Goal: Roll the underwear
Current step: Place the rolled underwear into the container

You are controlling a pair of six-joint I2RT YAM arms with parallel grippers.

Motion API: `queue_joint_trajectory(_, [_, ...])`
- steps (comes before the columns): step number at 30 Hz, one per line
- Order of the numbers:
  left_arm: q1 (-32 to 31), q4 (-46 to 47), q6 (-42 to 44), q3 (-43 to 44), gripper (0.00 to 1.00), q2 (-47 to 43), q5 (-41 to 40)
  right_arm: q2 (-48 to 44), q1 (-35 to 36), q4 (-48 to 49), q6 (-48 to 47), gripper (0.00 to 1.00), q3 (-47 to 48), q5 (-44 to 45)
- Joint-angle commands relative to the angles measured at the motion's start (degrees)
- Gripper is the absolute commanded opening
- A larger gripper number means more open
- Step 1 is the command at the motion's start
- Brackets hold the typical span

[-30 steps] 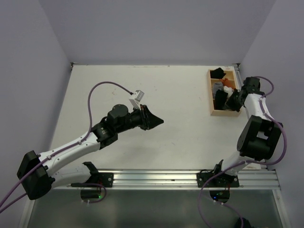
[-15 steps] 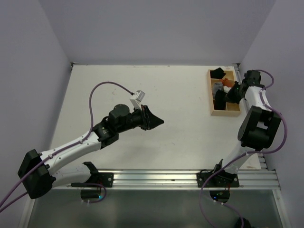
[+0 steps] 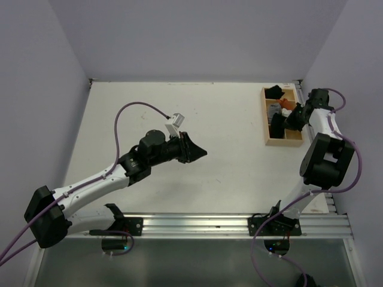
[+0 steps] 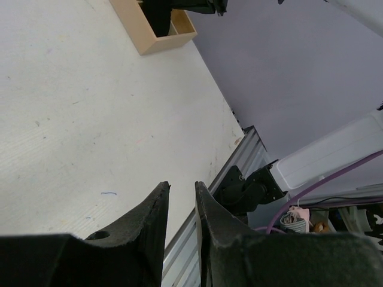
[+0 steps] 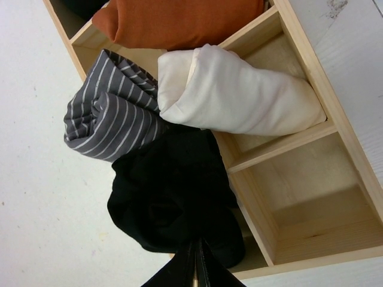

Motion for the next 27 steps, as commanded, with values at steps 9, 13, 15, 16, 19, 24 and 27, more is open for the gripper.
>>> queue_joint_trajectory(9, [1.5, -6.8, 8.8, 19.1, 0.36, 7.2, -3.9, -10.7, 0.6, -9.0, 4.3, 0.13, 2.8, -1.2])
queue_joint_trajectory(13, [4.8, -11.9, 10.7, 28.1, 0.99, 13.7, -1.3, -15.0, 4.4, -8.5, 9.3, 0.22, -0.4, -2.9])
queue_joint_trajectory(15, [6.3, -14.3, 12.3, 32.8, 1.0, 15.0, 0.9, -15.9, 8.6, -10.7, 9.2, 0.34, 0.7, -1.5])
queue_joint_trajectory(16, [6.9, -15.2, 13.0, 34.3, 1.0, 15.7, 1.1, -16.2, 10.1, -12.1, 8.8, 0.37, 1.9, -0.4])
queue_joint_trajectory(19, [8.6, -18.4, 16.2, 38.1, 1.0, 15.4, -0.5, -16.8, 17.5, -17.5, 7.3, 0.65, 8.4, 0.3])
queue_joint_trajectory(24, [10.0, -25.8, 18.3, 40.0, 1.0, 12.7, -5.4, -24.5, 29.6, -19.7, 7.1, 0.99, 9.8, -2.3])
queue_joint_trajectory(27, [10.0, -26.4, 17.3, 34.6, 1.0, 5.8, -6.7, -31.5, 33.2, -18.0, 10.4, 0.99, 4.8, -7.1])
